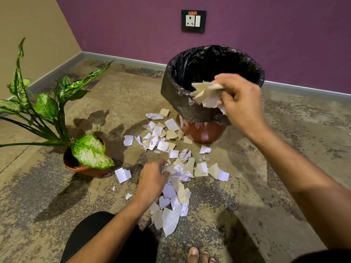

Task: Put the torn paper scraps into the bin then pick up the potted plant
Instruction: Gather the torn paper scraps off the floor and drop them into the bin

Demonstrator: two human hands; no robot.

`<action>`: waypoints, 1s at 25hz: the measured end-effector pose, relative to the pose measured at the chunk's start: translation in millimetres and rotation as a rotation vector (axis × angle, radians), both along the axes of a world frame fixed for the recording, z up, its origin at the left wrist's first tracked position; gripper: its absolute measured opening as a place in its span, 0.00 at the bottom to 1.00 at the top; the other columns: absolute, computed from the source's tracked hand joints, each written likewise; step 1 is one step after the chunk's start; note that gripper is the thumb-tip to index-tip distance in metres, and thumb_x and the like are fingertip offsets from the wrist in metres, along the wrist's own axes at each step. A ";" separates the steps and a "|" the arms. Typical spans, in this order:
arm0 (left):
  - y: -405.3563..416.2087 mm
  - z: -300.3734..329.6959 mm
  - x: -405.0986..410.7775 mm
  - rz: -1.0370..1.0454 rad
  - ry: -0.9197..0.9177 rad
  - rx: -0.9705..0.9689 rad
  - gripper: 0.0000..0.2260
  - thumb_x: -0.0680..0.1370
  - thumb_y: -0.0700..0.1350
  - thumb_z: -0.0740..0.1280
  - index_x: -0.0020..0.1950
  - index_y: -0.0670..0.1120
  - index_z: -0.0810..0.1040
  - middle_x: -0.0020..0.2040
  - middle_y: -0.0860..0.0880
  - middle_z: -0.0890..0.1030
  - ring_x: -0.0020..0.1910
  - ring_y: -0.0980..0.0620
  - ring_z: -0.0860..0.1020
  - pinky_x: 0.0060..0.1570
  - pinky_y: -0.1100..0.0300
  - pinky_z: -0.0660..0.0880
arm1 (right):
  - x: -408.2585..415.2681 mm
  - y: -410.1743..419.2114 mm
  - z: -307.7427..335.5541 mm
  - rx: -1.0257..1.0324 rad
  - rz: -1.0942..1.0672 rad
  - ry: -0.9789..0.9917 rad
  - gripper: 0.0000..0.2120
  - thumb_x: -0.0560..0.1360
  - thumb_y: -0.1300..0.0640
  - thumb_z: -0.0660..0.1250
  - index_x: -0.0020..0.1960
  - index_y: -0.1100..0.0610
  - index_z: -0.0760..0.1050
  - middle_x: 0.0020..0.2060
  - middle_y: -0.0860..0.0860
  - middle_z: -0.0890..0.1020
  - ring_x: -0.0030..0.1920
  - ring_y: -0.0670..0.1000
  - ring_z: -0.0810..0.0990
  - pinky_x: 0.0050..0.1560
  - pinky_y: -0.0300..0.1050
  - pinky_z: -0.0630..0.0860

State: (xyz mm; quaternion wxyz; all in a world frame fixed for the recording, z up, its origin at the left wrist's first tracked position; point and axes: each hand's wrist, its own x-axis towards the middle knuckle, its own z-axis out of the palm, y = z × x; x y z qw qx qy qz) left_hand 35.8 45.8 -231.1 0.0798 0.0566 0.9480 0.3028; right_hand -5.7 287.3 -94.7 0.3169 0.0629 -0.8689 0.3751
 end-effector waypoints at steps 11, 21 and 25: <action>24.4 50.7 -5.2 0.047 0.222 0.274 0.01 0.74 0.43 0.71 0.44 0.47 0.81 0.26 0.53 0.69 0.28 0.52 0.67 0.30 0.58 0.65 | -61.2 26.6 8.4 0.038 -0.207 -0.150 0.12 0.76 0.62 0.64 0.54 0.50 0.82 0.56 0.46 0.81 0.55 0.49 0.78 0.58 0.52 0.75; 59.6 148.4 -39.6 0.025 0.485 0.569 0.05 0.74 0.41 0.71 0.45 0.51 0.82 0.35 0.57 0.80 0.32 0.63 0.76 0.31 0.69 0.71 | -58.0 26.5 11.9 0.129 -0.234 -0.116 0.20 0.74 0.63 0.65 0.64 0.51 0.76 0.64 0.45 0.76 0.49 0.46 0.80 0.60 0.47 0.75; 85.5 168.4 -76.5 -0.027 0.594 0.505 0.03 0.73 0.42 0.70 0.44 0.49 0.81 0.37 0.55 0.81 0.36 0.58 0.78 0.39 0.57 0.78 | -30.5 16.3 6.7 0.067 -0.190 0.104 0.16 0.75 0.65 0.62 0.60 0.55 0.78 0.59 0.47 0.79 0.54 0.43 0.78 0.57 0.46 0.77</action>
